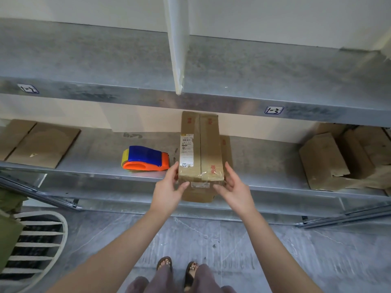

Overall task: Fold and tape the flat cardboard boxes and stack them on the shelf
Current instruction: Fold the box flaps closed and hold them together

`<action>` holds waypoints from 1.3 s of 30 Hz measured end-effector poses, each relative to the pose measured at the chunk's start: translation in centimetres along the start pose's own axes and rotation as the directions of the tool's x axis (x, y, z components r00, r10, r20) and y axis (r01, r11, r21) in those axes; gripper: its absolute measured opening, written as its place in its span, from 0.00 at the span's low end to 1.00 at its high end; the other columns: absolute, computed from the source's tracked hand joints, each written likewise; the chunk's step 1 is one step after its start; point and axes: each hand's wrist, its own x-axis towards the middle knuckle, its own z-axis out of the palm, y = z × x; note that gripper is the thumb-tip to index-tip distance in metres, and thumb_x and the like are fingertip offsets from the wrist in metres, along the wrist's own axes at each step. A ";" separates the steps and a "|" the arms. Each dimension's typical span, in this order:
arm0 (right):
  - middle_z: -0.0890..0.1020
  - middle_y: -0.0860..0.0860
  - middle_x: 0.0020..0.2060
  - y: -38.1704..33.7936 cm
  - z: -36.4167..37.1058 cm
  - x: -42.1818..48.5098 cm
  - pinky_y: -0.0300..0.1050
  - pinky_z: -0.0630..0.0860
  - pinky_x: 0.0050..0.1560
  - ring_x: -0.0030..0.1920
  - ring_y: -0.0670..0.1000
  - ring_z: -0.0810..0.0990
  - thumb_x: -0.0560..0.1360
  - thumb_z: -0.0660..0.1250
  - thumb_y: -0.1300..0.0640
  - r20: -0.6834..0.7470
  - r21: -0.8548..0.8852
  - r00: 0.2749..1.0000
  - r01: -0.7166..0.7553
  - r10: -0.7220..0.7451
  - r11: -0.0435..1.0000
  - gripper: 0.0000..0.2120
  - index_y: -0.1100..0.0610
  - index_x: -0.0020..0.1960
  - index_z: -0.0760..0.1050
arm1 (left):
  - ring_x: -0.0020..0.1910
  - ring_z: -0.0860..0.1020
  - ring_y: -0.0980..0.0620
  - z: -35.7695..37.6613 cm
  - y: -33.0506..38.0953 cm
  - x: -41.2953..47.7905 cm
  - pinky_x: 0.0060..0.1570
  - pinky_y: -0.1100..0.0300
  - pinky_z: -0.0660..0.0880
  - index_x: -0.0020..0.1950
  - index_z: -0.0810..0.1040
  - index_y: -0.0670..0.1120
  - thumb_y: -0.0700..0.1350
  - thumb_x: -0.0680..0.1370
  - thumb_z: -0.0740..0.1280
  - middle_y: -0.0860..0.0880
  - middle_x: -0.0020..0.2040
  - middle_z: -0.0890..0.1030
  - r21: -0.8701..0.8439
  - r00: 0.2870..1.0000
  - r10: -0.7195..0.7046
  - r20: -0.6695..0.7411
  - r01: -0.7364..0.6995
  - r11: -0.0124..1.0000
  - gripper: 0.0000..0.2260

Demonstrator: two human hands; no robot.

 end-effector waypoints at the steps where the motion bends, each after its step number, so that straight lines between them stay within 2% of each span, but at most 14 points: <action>1: 0.76 0.36 0.59 -0.3 0.1 0.1 0.22 0.67 0.57 0.57 0.30 0.74 0.73 0.74 0.57 -0.025 -0.055 0.999 0.026 -0.027 0.998 0.39 0.43 0.77 0.59 | 0.62 0.77 0.56 -0.1 0.0 0.5 0.57 0.65 0.70 0.73 0.62 0.60 0.46 0.75 0.73 0.58 0.61 0.79 0.064 1.000 0.021 -0.018 -0.020 0.998 0.32; 3: 0.79 0.39 0.59 -0.7 0.7 0.3 0.26 0.70 0.59 0.51 0.29 0.76 0.73 0.74 0.57 -0.097 -0.108 0.993 0.050 -0.060 0.993 0.36 0.45 0.76 0.62 | 0.58 0.79 0.56 -0.2 0.5 1.5 0.52 0.67 0.71 0.71 0.63 0.60 0.46 0.73 0.75 0.55 0.60 0.81 0.146 0.998 0.046 -0.050 -0.038 0.989 0.32; 6: 0.80 0.43 0.60 -0.6 1.3 0.3 0.36 0.73 0.63 0.53 0.35 0.78 0.74 0.72 0.59 -0.151 -0.100 0.986 0.060 -0.075 0.993 0.34 0.46 0.76 0.63 | 0.57 0.80 0.56 -0.1 0.9 1.9 0.52 0.66 0.72 0.71 0.63 0.60 0.45 0.73 0.75 0.54 0.60 0.81 0.207 0.995 0.096 -0.032 -0.087 0.974 0.32; 11: 0.77 0.44 0.62 0.0 -1.8 1.2 0.25 0.71 0.52 0.64 0.43 0.76 0.73 0.67 0.71 0.054 -0.151 0.998 0.053 -0.046 0.987 0.39 0.38 0.74 0.62 | 0.58 0.76 0.54 -2.9 0.2 2.8 0.60 0.60 0.74 0.72 0.56 0.70 0.35 0.73 0.71 0.54 0.61 0.75 0.252 0.953 0.122 0.277 -0.194 0.948 0.41; 14: 0.80 0.49 0.59 -1.0 -3.6 2.1 0.22 0.71 0.49 0.53 0.39 0.81 0.72 0.71 0.68 0.094 -0.302 0.990 0.126 -0.102 0.945 0.38 0.38 0.73 0.64 | 0.52 0.77 0.54 -4.8 0.5 4.3 0.57 0.55 0.76 0.73 0.60 0.67 0.31 0.74 0.68 0.52 0.58 0.75 0.376 0.896 0.139 0.421 -0.312 0.872 0.40; 16: 0.81 0.50 0.53 -1.7 -3.8 2.5 0.21 0.71 0.45 0.44 0.35 0.82 0.71 0.74 0.66 0.110 -0.328 0.986 0.153 -0.124 0.932 0.39 0.35 0.71 0.65 | 0.48 0.79 0.54 -4.7 1.1 5.1 0.54 0.54 0.77 0.72 0.67 0.60 0.33 0.73 0.70 0.49 0.55 0.77 0.386 0.897 0.172 0.406 -0.340 0.858 0.34; 18: 0.79 0.47 0.51 -2.2 -3.6 2.5 0.20 0.71 0.45 0.43 0.31 0.80 0.69 0.76 0.64 0.150 -0.353 0.982 0.164 -0.117 0.921 0.40 0.33 0.70 0.65 | 0.44 0.80 0.55 -4.0 1.6 5.4 0.53 0.59 0.77 0.71 0.70 0.58 0.34 0.72 0.72 0.48 0.55 0.77 0.387 0.904 0.185 0.385 -0.340 0.857 0.32; 22: 0.82 0.46 0.58 -2.1 -3.2 1.8 0.40 0.74 0.64 0.56 0.40 0.81 0.69 0.78 0.58 0.073 -0.284 0.993 0.110 -0.093 0.953 0.36 0.38 0.71 0.68 | 0.40 0.80 0.59 -2.5 1.2 4.8 0.50 0.72 0.71 0.71 0.69 0.60 0.36 0.72 0.74 0.48 0.59 0.76 0.315 0.923 0.193 0.333 -0.302 0.900 0.34; 25: 0.86 0.48 0.47 -1.8 -1.7 0.6 0.46 0.79 0.55 0.48 0.48 0.84 0.74 0.72 0.51 -0.081 -0.409 0.994 0.038 -0.077 0.912 0.34 0.34 0.73 0.59 | 0.43 0.77 0.56 -0.9 0.6 3.2 0.55 0.63 0.72 0.74 0.60 0.65 0.38 0.76 0.70 0.49 0.55 0.75 0.284 0.958 0.165 0.233 -0.229 0.931 0.35; 28: 0.81 0.48 0.36 -1.7 0.7 -0.6 0.47 0.78 0.46 0.39 0.52 0.81 0.79 0.62 0.45 -0.149 -0.582 0.986 -0.024 -0.077 0.813 0.33 0.32 0.75 0.46 | 0.40 0.74 0.55 1.2 0.4 1.3 0.52 0.57 0.75 0.74 0.49 0.71 0.41 0.77 0.69 0.51 0.48 0.74 0.271 0.983 0.106 0.153 -0.145 0.952 0.39; 32: 0.78 0.48 0.46 -1.3 1.3 -0.9 0.50 0.78 0.53 0.48 0.53 0.80 0.78 0.64 0.42 -0.160 -0.338 0.987 -0.042 -0.014 0.940 0.34 0.33 0.76 0.47 | 0.40 0.78 0.58 0.0 0.8 2.4 0.55 0.57 0.76 0.71 0.57 0.74 0.50 0.76 0.70 0.54 0.61 0.74 0.125 0.976 0.088 0.199 -0.114 0.986 0.33; 35: 0.77 0.47 0.64 -2.0 1.4 -0.8 0.52 0.72 0.66 0.64 0.51 0.75 0.75 0.67 0.39 -0.114 -0.088 0.993 -0.027 0.017 0.996 0.35 0.33 0.76 0.52 | 0.67 0.69 0.54 -1.9 0.9 3.7 0.65 0.60 0.67 0.69 0.61 0.70 0.55 0.74 0.72 0.52 0.73 0.62 0.119 0.950 0.087 0.301 -0.128 0.985 0.29; 37: 0.73 0.47 0.69 -2.3 2.2 -0.8 0.53 0.69 0.69 0.69 0.51 0.70 0.77 0.64 0.41 -0.165 -0.115 0.986 -0.007 -0.012 0.993 0.29 0.31 0.74 0.55 | 0.72 0.62 0.53 -1.7 1.3 3.4 0.69 0.57 0.62 0.72 0.59 0.63 0.56 0.72 0.73 0.55 0.75 0.57 0.068 0.924 0.072 0.377 -0.105 0.992 0.33; 39: 0.67 0.49 0.74 -2.2 2.5 -1.1 0.47 0.64 0.71 0.73 0.50 0.65 0.81 0.59 0.46 -0.257 -0.136 0.965 0.017 -0.052 0.991 0.22 0.30 0.71 0.61 | 0.71 0.62 0.55 -0.3 1.7 2.3 0.71 0.56 0.60 0.74 0.57 0.62 0.57 0.72 0.73 0.57 0.75 0.55 0.002 0.901 0.063 0.428 -0.071 0.997 0.36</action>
